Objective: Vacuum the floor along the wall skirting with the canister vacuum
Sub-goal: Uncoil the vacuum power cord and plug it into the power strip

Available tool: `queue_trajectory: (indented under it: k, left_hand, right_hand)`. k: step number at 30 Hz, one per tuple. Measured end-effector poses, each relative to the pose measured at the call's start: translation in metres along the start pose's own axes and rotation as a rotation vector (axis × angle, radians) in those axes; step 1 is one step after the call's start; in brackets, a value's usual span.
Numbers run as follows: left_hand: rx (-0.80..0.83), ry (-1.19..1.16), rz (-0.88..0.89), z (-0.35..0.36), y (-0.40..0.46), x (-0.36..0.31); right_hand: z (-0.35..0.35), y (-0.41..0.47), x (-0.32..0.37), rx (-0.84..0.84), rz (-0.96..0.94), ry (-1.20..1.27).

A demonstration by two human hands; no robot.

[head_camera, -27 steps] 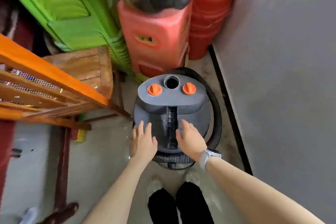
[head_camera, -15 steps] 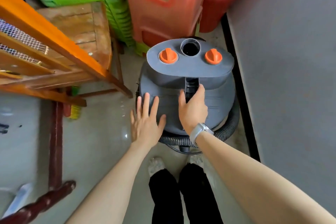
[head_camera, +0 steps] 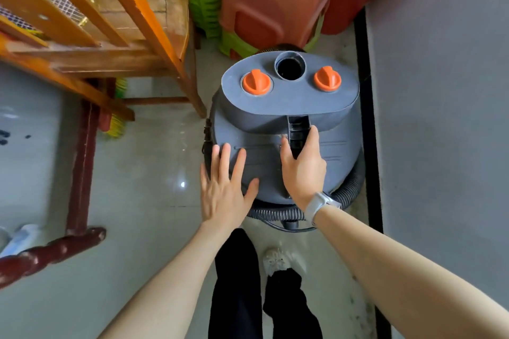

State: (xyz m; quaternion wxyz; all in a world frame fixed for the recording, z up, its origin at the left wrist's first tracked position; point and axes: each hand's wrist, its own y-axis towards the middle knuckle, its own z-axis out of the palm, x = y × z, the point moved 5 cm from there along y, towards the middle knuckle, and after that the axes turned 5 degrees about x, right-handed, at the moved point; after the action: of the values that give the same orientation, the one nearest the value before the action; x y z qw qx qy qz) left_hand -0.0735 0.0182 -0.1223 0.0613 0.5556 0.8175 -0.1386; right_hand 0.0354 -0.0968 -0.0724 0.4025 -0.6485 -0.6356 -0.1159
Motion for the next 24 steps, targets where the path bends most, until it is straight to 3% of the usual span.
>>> queue_trajectory:
  k: [7, 24]
  left_hand:
    - [-0.055, -0.056, -0.242, 0.009, -0.073, -0.004]
    - [-0.210, -0.114, -0.604, 0.042, -0.267, 0.035]
  right_hand:
    - [0.014, -0.048, -0.013, 0.164, -0.112, -0.011]
    - [0.083, -0.203, -0.029, 0.478, -0.287, -0.268]
